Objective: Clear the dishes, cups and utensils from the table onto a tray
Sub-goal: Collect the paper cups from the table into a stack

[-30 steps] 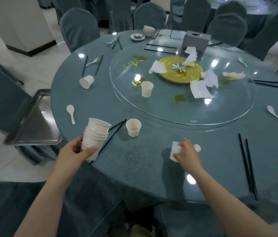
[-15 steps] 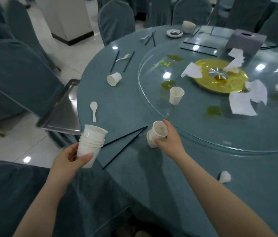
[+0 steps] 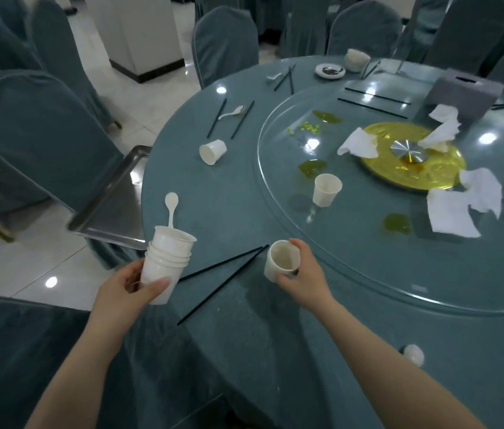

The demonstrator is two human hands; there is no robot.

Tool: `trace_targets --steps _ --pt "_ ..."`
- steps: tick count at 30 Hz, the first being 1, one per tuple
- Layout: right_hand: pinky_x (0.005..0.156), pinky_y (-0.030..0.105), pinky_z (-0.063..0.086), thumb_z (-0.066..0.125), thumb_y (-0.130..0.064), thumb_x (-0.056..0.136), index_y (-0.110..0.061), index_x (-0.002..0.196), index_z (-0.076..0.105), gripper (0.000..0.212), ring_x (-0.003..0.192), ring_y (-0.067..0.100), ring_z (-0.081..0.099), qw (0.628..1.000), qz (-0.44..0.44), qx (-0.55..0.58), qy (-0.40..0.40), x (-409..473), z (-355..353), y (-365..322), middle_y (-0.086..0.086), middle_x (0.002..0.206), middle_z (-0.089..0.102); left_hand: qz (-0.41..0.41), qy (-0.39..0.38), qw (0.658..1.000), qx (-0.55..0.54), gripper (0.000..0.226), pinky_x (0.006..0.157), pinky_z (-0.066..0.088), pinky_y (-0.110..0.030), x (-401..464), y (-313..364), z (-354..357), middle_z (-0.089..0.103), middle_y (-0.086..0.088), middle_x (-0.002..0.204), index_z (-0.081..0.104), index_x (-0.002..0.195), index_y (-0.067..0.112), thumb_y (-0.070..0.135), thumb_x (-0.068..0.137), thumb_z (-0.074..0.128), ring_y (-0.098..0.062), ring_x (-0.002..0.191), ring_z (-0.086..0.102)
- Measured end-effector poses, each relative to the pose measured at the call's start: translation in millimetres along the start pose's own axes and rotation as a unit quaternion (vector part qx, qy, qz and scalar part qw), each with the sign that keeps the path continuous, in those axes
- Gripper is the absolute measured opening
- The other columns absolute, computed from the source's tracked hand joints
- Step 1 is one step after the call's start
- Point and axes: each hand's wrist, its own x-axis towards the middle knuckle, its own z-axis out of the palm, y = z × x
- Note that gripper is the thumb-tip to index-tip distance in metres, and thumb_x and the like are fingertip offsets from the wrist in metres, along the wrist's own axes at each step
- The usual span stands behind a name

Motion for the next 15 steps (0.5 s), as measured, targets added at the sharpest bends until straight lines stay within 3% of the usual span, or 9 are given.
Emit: trace_targets --steps 2,4,7,12,15 --pt "0.083 0.011 0.046 0.073 -0.029 0.068 -0.048 0.119 0.039 0.064 0.1 -0.005 0.056 0.998 -0.016 0.035 0.043 13.6 -17.7 -11.8 -0.033 0.111 0.053 0.007 -0.002 1.0 -0.005 0.048 0.082 0.049 -0.029 7.7 6.4 8.3 0.067 0.013 0.105 0.059 0.12 0.027 0.014 0.077 0.076 -0.01 0.098 0.064" --pt "0.079 0.006 0.042 0.074 -0.028 0.069 -0.05 0.117 0.039 0.063 0.099 -0.016 0.052 0.995 -0.041 0.043 0.078 31.6 -39.9 -21.8 -0.044 0.107 0.049 0.012 -0.005 1.0 -0.01 0.049 0.078 0.049 -0.024 14.8 12.9 16.9 0.067 0.014 0.104 0.057 0.121 0.028 0.014 0.078 0.075 -0.006 0.095 0.065" --pt "0.082 0.013 0.042 0.076 -0.026 0.07 -0.038 0.125 0.041 0.066 0.099 -0.015 0.051 0.988 -0.058 0.053 0.135 60.8 -71.5 -29.6 -0.036 0.11 0.05 0.023 -0.004 1.0 -0.012 0.048 0.069 0.047 -0.015 24.3 21.8 30.7 0.067 0.018 0.1 0.056 0.119 0.031 0.014 0.078 0.075 0.0 0.089 0.065" --pt "0.1 0.041 0.044 0.079 -0.021 0.073 -0.026 0.135 0.037 0.075 0.117 0.014 0.051 0.977 -0.054 0.034 0.202 109.5 -108.1 -16.2 -0.008 0.132 0.049 0.022 -0.001 1.0 -0.019 0.048 0.078 0.045 -0.02 40.7 32.5 53.9 0.067 0.011 0.105 0.056 0.121 0.027 0.012 0.079 0.075 -0.004 0.097 0.062" --pt "0.1 0.041 0.044 0.078 -0.022 0.073 -0.025 0.135 0.036 0.076 0.117 0.015 0.051 0.975 -0.042 0.024 0.215 136.0 -118.9 -6.9 -0.007 0.133 0.049 0.021 0.002 1.0 -0.013 0.045 0.074 0.044 -0.016 48.7 36.2 66.6 0.067 0.015 0.101 0.057 0.117 0.027 0.011 0.079 0.074 0.002 0.092 0.062"
